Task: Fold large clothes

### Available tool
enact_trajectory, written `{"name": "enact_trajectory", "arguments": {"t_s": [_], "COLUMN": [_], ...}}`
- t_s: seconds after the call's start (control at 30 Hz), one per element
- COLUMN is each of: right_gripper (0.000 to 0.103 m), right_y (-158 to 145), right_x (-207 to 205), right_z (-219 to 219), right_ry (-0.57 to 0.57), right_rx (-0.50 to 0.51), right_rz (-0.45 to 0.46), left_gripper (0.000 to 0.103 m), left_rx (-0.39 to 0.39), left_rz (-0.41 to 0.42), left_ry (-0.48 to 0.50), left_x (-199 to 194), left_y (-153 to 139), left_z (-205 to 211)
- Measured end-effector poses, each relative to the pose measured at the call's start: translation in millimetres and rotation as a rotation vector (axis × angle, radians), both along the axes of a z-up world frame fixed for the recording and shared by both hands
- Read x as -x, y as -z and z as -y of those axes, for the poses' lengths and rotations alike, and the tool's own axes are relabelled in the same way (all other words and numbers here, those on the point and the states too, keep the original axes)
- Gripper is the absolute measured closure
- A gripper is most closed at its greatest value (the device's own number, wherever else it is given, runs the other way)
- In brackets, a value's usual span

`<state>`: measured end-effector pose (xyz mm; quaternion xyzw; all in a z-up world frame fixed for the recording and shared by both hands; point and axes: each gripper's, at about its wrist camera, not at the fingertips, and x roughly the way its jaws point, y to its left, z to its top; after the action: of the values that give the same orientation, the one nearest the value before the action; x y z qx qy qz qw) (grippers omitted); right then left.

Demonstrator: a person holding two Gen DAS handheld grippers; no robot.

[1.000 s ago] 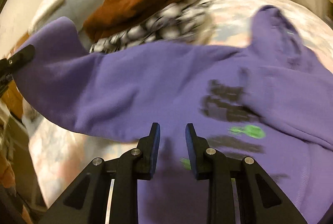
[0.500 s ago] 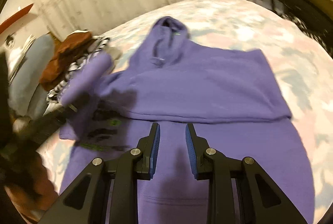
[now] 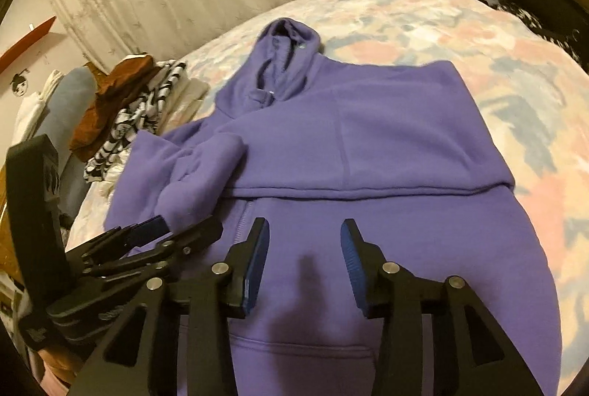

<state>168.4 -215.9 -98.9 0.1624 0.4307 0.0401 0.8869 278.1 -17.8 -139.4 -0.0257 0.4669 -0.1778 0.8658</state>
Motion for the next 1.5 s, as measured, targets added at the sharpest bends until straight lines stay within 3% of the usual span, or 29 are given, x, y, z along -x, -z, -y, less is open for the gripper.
{"name": "enact_trajectory", "arguments": {"t_s": [0.17, 0.3, 0.53, 0.7, 0.9, 0.93, 0.97, 1.0, 1.03, 1.07, 1.13, 1.23, 1.3, 1.33, 1.4, 1.5], "right_gripper": [0.061, 0.043, 0.043, 0.043, 0.043, 0.043, 0.054, 0.073, 0.077, 0.083, 0.084, 0.084, 0.081, 0.075, 0.031, 0.03], "right_y": [-19, -35, -46, -34, 12, 19, 24, 27, 26, 20, -4, -55, -63, -57, -33, 1], "right_x": [3, 6, -3, -24, -64, -68, -71, -73, -75, -76, -78, -77, -75, -75, -76, -68], "right_z": [-23, -43, -110, -164, -199, -201, -201, -202, -203, -201, -183, -116, -57, -36, -5, 20], "right_ry": [-0.057, -0.111, -0.266, -0.385, -0.428, -0.436, -0.446, -0.462, -0.47, -0.468, -0.424, -0.245, -0.064, -0.008, 0.03, 0.007], "right_rx": [0.014, 0.038, 0.179, 0.331, 0.561, 0.575, 0.586, 0.599, 0.617, 0.615, 0.533, 0.267, 0.134, 0.096, 0.089, 0.117], "right_rz": [0.032, 0.061, 0.088, 0.084, -0.008, -0.024, -0.028, -0.031, -0.029, -0.005, 0.05, 0.155, 0.139, 0.105, 0.003, -0.111], "left_gripper": [0.042, 0.042, 0.042, 0.042, 0.042, 0.042, 0.042, 0.042, 0.042, 0.042, 0.042, 0.042, 0.042, 0.042, 0.042, 0.042], "left_rx": [0.051, 0.066, 0.034, 0.024, 0.025, 0.028, 0.031, 0.031, 0.031, 0.031, 0.035, 0.049, 0.052, 0.05, 0.039, 0.028], "left_rz": [0.024, 0.055, 0.093, 0.072, 0.039, 0.036, 0.032, 0.03, 0.03, 0.033, 0.042, 0.053, 0.055, 0.053, 0.045, 0.033], "left_ry": [-0.066, -0.128, -0.221, -0.267, -0.311, -0.313, -0.316, -0.318, -0.32, -0.322, -0.326, -0.329, -0.32, -0.313, -0.295, -0.269], "left_x": [32, 57, 94, 108, 110, 110, 109, 108, 106, 105, 103, 101, 98, 95, 86, 66], "left_y": [-32, -49, -66, -59, -49, -49, -48, -48, -48, -49, -51, -53, -52, -52, -51, -48], "left_z": [-39, -70, -117, -137, -148, -149, -150, -150, -150, -149, -148, -147, -145, -144, -141, -140]}}
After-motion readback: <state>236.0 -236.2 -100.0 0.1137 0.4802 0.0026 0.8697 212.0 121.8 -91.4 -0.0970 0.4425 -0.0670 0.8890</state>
